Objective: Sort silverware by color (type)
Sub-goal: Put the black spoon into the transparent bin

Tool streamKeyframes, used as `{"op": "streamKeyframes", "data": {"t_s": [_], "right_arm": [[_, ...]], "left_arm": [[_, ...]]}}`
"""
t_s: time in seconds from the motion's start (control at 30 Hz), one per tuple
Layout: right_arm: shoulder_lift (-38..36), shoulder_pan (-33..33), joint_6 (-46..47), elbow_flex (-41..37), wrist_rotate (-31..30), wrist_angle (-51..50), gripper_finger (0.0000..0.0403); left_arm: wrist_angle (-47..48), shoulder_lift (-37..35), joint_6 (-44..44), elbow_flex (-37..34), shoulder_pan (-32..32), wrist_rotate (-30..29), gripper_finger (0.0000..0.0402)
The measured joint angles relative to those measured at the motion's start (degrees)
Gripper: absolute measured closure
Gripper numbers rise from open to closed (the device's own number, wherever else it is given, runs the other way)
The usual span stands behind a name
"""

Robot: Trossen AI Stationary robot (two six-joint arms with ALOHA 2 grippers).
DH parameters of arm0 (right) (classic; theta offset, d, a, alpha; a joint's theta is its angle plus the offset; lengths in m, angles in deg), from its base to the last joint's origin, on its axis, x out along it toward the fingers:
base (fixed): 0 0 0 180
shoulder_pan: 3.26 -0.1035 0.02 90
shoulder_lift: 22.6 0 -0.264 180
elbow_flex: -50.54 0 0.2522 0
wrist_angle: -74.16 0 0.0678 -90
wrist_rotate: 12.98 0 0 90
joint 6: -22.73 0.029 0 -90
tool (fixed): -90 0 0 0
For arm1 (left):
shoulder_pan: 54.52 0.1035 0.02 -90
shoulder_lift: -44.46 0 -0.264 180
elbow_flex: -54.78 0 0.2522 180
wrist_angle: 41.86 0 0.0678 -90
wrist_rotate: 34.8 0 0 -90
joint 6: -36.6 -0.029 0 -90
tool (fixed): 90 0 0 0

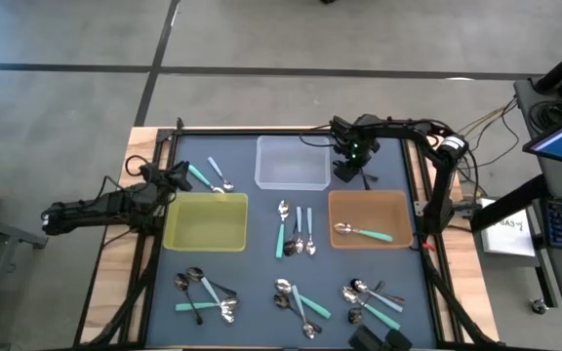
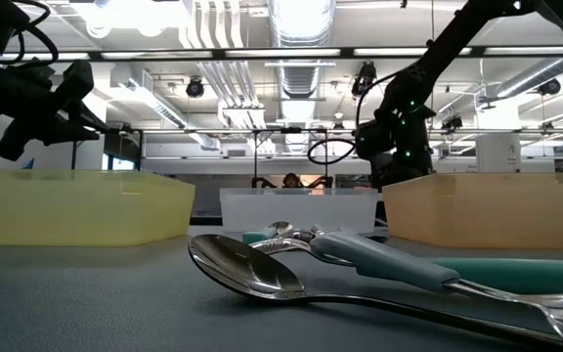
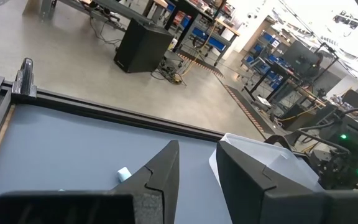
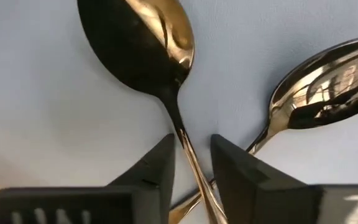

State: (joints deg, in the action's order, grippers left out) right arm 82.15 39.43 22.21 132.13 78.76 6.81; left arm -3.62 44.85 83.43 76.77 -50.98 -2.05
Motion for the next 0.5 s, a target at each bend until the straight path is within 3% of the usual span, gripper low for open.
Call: {"op": "streamKeyframes", "data": {"t_s": [0.2, 0.5], "right_arm": [[-0.2, 0.0, -0.2, 0.0, 0.2, -0.3, 0.0386], [-3.7, 0.1, 0.7, 2.4, 0.2, -3.8, 0.0393]], "left_arm": [[0.0, 0.0, 0.0, 0.0, 0.0, 0.0, 0.0313], [0.0, 0.0, 0.0, 0.0, 0.0, 0.0, 0.0313]]}}
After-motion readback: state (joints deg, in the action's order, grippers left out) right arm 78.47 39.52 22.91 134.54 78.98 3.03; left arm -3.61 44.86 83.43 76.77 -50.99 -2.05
